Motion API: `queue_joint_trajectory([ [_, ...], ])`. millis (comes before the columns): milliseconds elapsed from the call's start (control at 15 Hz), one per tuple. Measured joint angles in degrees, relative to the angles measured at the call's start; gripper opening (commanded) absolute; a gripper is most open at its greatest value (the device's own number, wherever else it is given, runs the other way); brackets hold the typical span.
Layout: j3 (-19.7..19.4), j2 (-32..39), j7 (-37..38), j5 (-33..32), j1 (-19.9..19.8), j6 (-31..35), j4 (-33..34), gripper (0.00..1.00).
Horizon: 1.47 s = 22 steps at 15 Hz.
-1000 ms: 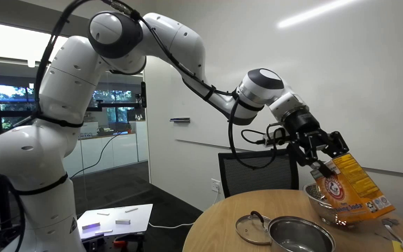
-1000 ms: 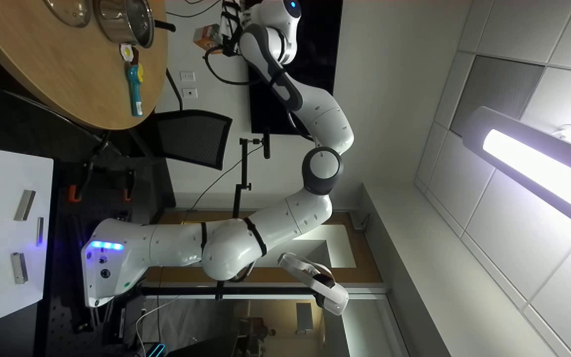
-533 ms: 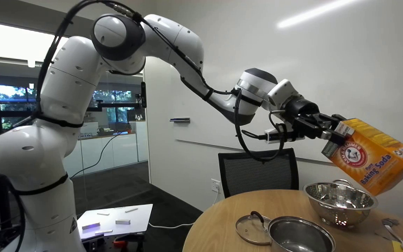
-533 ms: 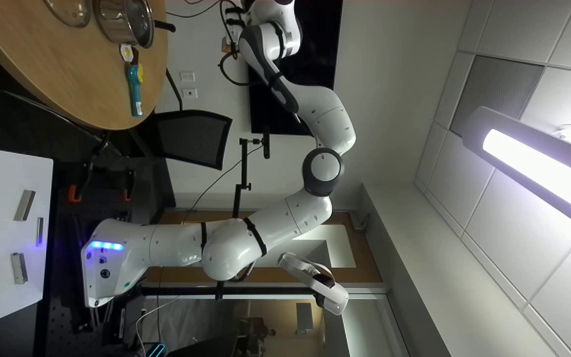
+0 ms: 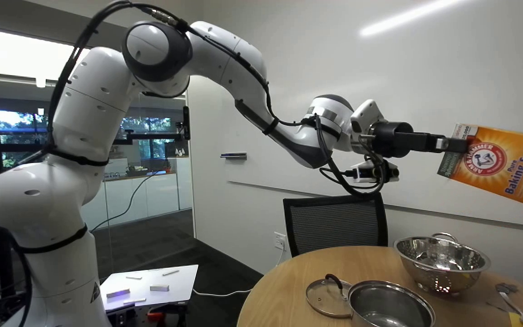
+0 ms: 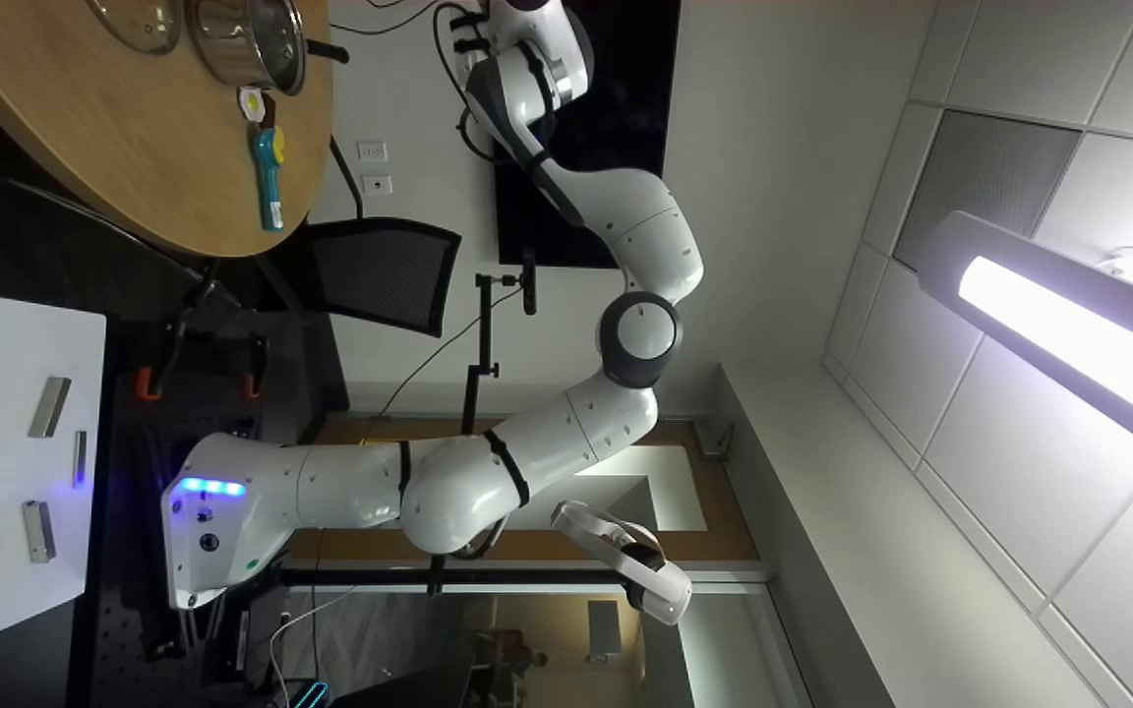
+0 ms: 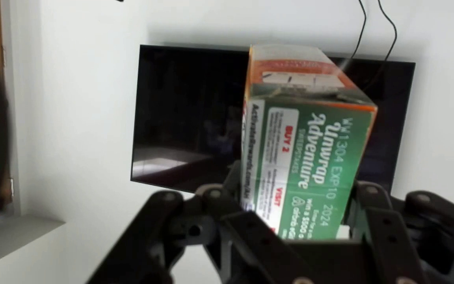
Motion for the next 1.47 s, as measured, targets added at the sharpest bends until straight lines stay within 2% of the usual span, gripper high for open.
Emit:
queue_joint_trajectory([
  [333,2.17,0.20,0.01,-3.94,-2.00,0.00,0.00,0.27],
  [533,3.76,0.27,-1.58,-0.59,-3.64,0.22,0.01,0.27],
  [800,6.64,0.66,-8.66,14.42,-7.22,4.05,-0.41,0.27],
  [1067,7.28,1.63,-14.57,31.34,-8.48,5.79,-0.85,0.27],
  [1467,6.61,4.73,-15.04,53.17,-8.33,8.50,-4.96,0.27],
])
